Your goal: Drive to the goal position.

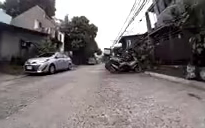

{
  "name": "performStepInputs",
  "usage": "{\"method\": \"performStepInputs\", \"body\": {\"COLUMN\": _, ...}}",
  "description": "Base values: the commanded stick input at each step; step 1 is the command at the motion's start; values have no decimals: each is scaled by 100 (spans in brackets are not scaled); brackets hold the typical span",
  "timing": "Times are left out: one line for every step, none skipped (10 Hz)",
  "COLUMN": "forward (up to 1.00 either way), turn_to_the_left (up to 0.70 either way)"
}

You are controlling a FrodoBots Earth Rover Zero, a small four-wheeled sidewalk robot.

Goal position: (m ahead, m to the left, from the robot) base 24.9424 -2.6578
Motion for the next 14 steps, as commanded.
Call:
{"method": "performStepInputs", "body": {"forward": 100, "turn_to_the_left": 0}}
{"method": "performStepInputs", "body": {"forward": 100, "turn_to_the_left": 0}}
{"method": "performStepInputs", "body": {"forward": 100, "turn_to_the_left": 0}}
{"method": "performStepInputs", "body": {"forward": 100, "turn_to_the_left": 0}}
{"method": "performStepInputs", "body": {"forward": 100, "turn_to_the_left": 0}}
{"method": "performStepInputs", "body": {"forward": 100, "turn_to_the_left": 0}}
{"method": "performStepInputs", "body": {"forward": 100, "turn_to_the_left": 0}}
{"method": "performStepInputs", "body": {"forward": 100, "turn_to_the_left": 0}}
{"method": "performStepInputs", "body": {"forward": 100, "turn_to_the_left": 0}}
{"method": "performStepInputs", "body": {"forward": 100, "turn_to_the_left": 0}}
{"method": "performStepInputs", "body": {"forward": 100, "turn_to_the_left": 0}}
{"method": "performStepInputs", "body": {"forward": 100, "turn_to_the_left": 0}}
{"method": "performStepInputs", "body": {"forward": 100, "turn_to_the_left": 0}}
{"method": "performStepInputs", "body": {"forward": 100, "turn_to_the_left": 0}}
